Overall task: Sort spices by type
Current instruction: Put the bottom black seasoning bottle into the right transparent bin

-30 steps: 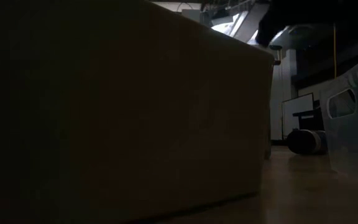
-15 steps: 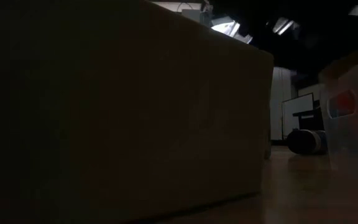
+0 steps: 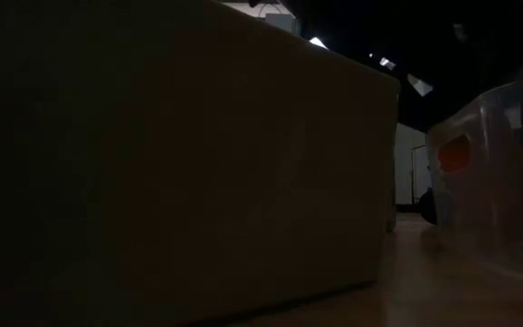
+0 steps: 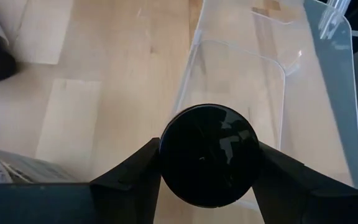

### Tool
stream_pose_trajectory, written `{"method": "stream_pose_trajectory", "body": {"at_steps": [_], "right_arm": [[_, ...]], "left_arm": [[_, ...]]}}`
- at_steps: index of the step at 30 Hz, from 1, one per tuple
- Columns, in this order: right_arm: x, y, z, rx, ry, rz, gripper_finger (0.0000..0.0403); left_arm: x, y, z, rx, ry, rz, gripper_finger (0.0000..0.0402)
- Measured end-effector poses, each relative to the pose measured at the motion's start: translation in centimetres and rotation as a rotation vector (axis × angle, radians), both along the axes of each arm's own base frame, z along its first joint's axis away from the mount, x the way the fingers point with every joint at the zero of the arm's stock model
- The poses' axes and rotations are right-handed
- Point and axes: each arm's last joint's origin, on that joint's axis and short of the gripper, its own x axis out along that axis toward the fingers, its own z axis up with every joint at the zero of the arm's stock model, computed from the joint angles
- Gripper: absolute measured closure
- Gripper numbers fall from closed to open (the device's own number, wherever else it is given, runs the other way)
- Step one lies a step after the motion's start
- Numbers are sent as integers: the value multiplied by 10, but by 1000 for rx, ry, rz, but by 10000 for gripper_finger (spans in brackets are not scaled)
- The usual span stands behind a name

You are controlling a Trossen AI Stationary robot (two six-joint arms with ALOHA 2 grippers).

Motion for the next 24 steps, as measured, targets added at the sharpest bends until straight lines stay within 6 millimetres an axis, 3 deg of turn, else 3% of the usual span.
{"method": "stream_pose_trajectory", "body": {"at_steps": [24], "right_arm": [[-2,2,-38,84,77,4,109]], "left_arm": [[1,-7,1,121,-51,-132,178]]}}
